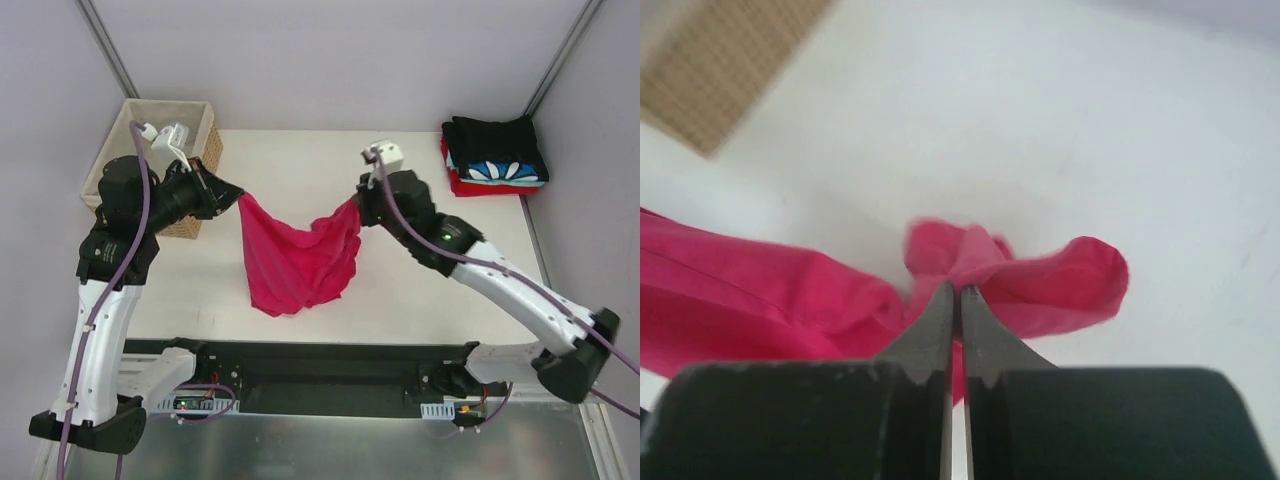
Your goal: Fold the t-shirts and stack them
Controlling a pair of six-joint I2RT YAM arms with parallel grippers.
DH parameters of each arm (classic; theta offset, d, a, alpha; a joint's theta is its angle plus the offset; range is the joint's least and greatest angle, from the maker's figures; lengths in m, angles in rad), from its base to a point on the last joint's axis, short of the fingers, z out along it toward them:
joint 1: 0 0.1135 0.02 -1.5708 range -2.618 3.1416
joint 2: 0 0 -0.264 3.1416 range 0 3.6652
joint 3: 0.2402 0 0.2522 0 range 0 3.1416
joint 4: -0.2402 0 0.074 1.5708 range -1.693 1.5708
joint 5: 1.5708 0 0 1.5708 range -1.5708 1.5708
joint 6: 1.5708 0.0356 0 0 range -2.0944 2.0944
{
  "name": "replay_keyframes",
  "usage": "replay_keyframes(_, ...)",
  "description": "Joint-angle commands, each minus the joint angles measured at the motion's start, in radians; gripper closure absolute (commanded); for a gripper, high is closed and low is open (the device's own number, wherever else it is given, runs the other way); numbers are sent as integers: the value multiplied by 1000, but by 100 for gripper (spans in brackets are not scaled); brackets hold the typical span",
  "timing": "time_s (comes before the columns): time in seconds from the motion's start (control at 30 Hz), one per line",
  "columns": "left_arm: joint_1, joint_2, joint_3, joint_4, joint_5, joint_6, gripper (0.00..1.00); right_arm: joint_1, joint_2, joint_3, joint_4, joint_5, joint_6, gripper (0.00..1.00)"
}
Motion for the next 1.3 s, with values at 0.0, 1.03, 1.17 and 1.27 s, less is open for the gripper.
replay_keyframes(0.0, -4, -62, 71, 29, 66, 9, 100, 63, -230, 148, 37, 143, -192, 99)
replay_keyframes(1.03, -4, -320, 417, 362, 181, -58, 100, 180, -587, 639, -18, -424, -491, 99)
replay_keyframes(1.17, -4, -341, 315, 362, 146, -38, 100, 179, -573, 538, 7, -252, -531, 99)
replay_keyframes(1.27, -4, -352, 222, 362, 106, -14, 100, 179, -571, 367, 65, -112, -541, 100)
